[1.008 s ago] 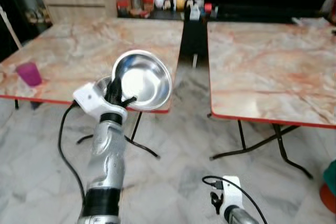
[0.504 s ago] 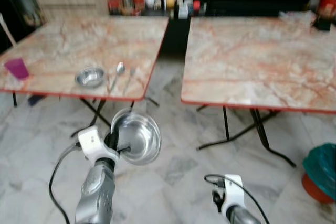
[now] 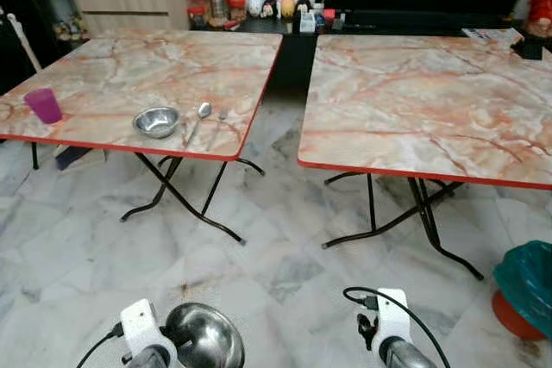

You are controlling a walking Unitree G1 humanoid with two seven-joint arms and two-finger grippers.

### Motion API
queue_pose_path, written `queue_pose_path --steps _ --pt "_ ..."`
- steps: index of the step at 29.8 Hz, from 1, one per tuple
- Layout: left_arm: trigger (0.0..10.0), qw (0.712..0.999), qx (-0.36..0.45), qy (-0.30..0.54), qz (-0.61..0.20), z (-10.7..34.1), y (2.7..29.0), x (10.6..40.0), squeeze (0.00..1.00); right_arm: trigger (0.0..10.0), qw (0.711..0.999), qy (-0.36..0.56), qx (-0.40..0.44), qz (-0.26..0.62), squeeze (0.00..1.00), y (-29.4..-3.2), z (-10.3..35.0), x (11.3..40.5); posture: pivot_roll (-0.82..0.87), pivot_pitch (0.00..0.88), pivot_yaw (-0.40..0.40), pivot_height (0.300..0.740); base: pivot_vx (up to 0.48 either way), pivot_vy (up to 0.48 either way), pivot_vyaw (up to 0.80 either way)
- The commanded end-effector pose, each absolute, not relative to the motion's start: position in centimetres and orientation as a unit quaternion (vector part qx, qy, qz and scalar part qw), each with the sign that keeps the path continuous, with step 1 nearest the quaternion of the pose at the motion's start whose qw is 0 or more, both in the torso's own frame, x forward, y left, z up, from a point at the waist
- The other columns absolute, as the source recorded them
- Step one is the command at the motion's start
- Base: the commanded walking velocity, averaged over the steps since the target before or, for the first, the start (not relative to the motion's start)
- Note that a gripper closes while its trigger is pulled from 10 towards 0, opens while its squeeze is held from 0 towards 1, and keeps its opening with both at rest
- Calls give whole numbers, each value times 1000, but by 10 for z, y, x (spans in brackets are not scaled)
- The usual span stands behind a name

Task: Setting the table

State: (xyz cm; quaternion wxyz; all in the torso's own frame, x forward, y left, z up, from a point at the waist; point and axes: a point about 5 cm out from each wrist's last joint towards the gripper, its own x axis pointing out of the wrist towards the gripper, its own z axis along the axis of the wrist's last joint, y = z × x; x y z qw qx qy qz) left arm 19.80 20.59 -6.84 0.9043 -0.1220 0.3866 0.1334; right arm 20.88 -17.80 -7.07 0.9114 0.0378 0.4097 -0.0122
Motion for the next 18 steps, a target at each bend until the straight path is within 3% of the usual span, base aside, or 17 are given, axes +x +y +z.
queue_pose_path --steps 1,8,11,18 --pt "10000 885 -91 438 129 -81 204 179 0 10000 914 404 39 -16 0 -179 -68 213 75 0 9 740 259 0 0" --pt "10000 889 -107 427 123 -78 195 190 0 10000 912 408 39 -24 0 -183 -70 209 59 0 17 740 312 0 0" --pt "10000 872 -245 390 168 -75 191 200 0 10000 911 409 40 -25 0 -183 -71 208 51 0 24 740 351 0 0" --pt "10000 866 -281 366 194 -71 196 204 0 10000 911 410 41 -24 0 -182 -71 208 51 0 24 740 371 0 0"
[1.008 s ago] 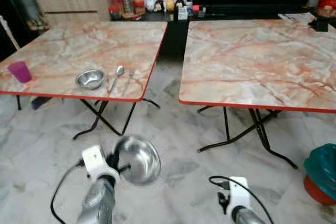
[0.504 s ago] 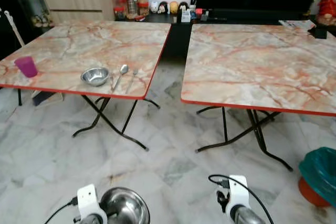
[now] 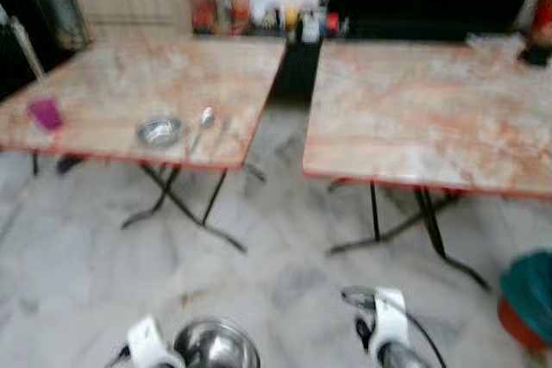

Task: Setting the table

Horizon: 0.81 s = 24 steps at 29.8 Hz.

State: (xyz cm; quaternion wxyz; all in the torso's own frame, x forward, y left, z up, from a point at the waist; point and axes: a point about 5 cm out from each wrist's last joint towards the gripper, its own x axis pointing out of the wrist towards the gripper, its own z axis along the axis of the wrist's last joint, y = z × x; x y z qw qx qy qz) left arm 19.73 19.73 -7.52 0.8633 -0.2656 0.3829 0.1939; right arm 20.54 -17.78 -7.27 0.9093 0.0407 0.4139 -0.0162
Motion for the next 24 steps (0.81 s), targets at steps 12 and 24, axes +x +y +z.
queue_pose_path --steps 12,24 --pt "10000 866 -285 356 207 -70 203 205 0 10000 910 413 39 -16 0 -182 -71 208 44 0 25 740 422 0 0" --pt "10000 864 -282 351 227 -71 209 201 0 10000 910 411 41 -21 0 -181 -70 209 34 0 27 740 0 0 0"
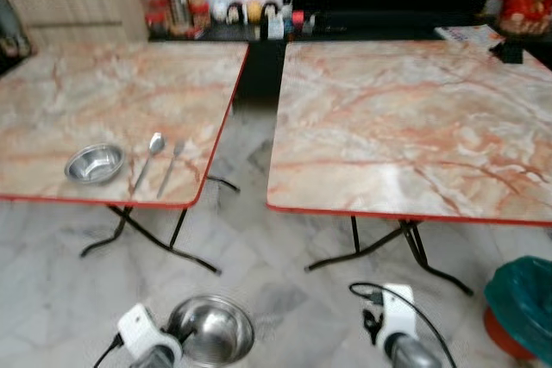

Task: Setting the table

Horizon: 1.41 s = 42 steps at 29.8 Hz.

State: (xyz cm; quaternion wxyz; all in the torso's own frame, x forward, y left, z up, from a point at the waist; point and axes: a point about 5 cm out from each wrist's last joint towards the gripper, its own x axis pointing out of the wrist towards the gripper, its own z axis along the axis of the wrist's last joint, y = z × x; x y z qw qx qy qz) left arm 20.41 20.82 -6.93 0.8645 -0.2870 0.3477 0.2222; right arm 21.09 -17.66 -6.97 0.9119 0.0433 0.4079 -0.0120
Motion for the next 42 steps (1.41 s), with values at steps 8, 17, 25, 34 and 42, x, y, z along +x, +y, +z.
queue_pose_path --steps 8,17,25,34,42 --pt "10000 861 -279 349 243 -72 212 198 0 10000 911 410 37 -30 0 -188 -69 210 18 0 30 740 0 -229 0" --pt "10000 860 -284 340 252 -69 217 200 0 10000 911 409 38 -36 0 -189 -69 210 22 0 28 740 0 -380 0" --pt "10000 859 -287 339 253 -71 217 197 0 10000 911 410 42 -35 0 -185 -71 208 16 0 32 740 0 -370 0" --pt "10000 857 -291 339 256 -72 217 194 0 10000 911 409 43 -36 0 -186 -71 207 17 0 31 740 0 -366 0" --pt "10000 857 -290 339 258 -72 220 193 0 10000 911 409 43 -38 0 -186 -71 206 14 0 38 740 185 -363 0"
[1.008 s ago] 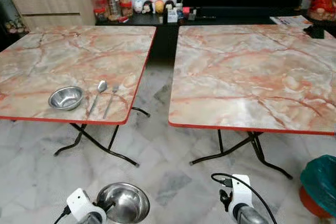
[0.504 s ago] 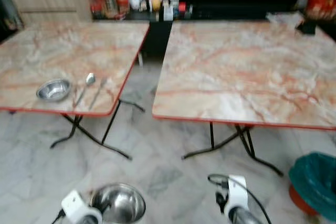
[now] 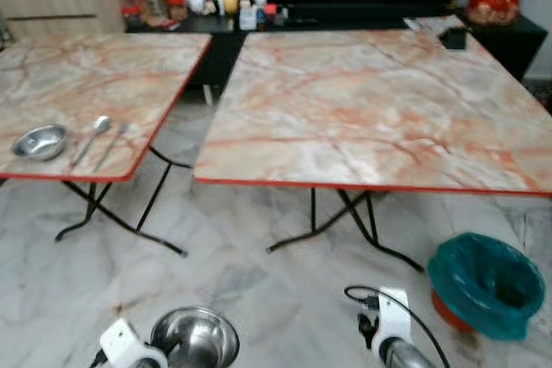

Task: Setting the table

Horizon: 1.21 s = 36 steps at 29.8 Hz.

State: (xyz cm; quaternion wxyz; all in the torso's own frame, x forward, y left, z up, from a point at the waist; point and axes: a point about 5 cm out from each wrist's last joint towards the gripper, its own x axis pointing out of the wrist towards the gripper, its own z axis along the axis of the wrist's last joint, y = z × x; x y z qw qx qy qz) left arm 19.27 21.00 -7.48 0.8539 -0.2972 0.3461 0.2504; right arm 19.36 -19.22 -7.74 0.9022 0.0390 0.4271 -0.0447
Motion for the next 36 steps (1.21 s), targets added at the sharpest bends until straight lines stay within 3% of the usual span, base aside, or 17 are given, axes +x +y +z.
queue_pose_path --steps 1,11,36 --pt "10000 857 -290 339 258 -72 220 193 0 10000 911 409 44 -39 0 -186 -71 206 13 0 40 740 255 -360 0" --pt "10000 858 -285 344 254 -74 220 190 0 10000 910 409 44 -41 0 -186 -72 206 13 0 48 740 251 -352 0" --pt "10000 872 -257 352 222 -72 213 197 0 10000 909 410 49 -54 0 -188 -72 205 9 0 44 740 0 -27 0"
